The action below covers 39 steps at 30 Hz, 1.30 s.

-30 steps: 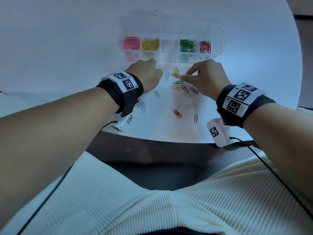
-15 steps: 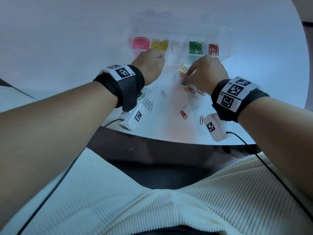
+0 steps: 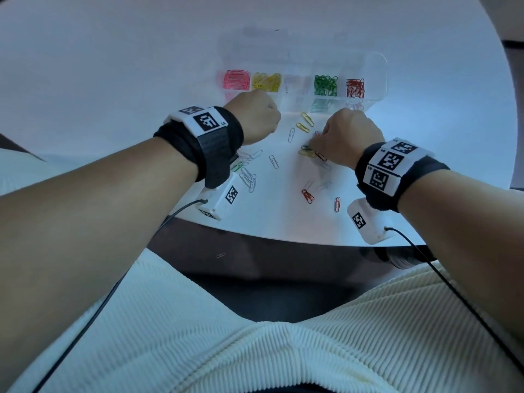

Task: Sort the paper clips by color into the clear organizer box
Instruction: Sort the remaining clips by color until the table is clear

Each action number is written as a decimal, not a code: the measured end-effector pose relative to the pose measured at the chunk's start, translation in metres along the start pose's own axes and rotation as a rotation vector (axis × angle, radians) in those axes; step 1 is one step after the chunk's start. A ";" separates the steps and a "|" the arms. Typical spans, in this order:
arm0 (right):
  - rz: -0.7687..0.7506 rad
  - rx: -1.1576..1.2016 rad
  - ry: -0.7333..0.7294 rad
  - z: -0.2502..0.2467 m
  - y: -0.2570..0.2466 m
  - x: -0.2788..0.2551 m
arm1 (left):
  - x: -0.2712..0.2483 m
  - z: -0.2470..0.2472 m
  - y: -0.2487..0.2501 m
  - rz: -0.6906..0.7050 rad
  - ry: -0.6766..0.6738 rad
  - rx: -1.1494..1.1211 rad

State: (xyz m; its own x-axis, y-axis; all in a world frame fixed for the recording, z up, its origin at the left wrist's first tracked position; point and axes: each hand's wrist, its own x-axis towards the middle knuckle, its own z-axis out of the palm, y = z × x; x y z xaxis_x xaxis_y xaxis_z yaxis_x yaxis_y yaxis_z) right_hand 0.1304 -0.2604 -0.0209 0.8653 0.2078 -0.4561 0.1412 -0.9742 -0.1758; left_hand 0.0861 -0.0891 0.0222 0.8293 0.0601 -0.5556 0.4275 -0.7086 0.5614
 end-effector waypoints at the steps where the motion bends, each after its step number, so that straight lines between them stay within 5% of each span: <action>1: 0.000 0.034 -0.026 -0.003 0.000 -0.001 | -0.001 -0.002 -0.001 -0.008 0.004 0.012; 7: -0.013 0.274 -0.248 -0.035 -0.008 -0.007 | -0.003 -0.020 -0.001 -0.020 0.052 0.052; 13: -0.007 0.959 -0.307 -0.054 -0.028 -0.026 | -0.013 -0.048 -0.008 -0.017 0.203 -0.153; 20: 0.066 1.321 -0.354 -0.068 -0.083 -0.027 | -0.016 -0.094 -0.027 0.037 0.342 -0.350; 31: 0.294 1.547 -0.294 -0.065 -0.141 0.004 | 0.004 -0.095 -0.030 -0.111 0.169 -0.638; 39: 0.303 1.573 -0.402 -0.070 -0.143 0.008 | 0.030 -0.090 -0.035 -0.142 0.264 -0.759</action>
State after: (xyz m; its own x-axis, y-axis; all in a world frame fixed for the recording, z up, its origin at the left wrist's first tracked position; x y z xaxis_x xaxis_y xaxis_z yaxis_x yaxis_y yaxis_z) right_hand 0.1509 -0.1254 0.0611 0.5614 0.2908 -0.7748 -0.8108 0.0056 -0.5853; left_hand 0.1287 0.0011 0.0409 0.7660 0.3445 -0.5428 0.5833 -0.0177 0.8120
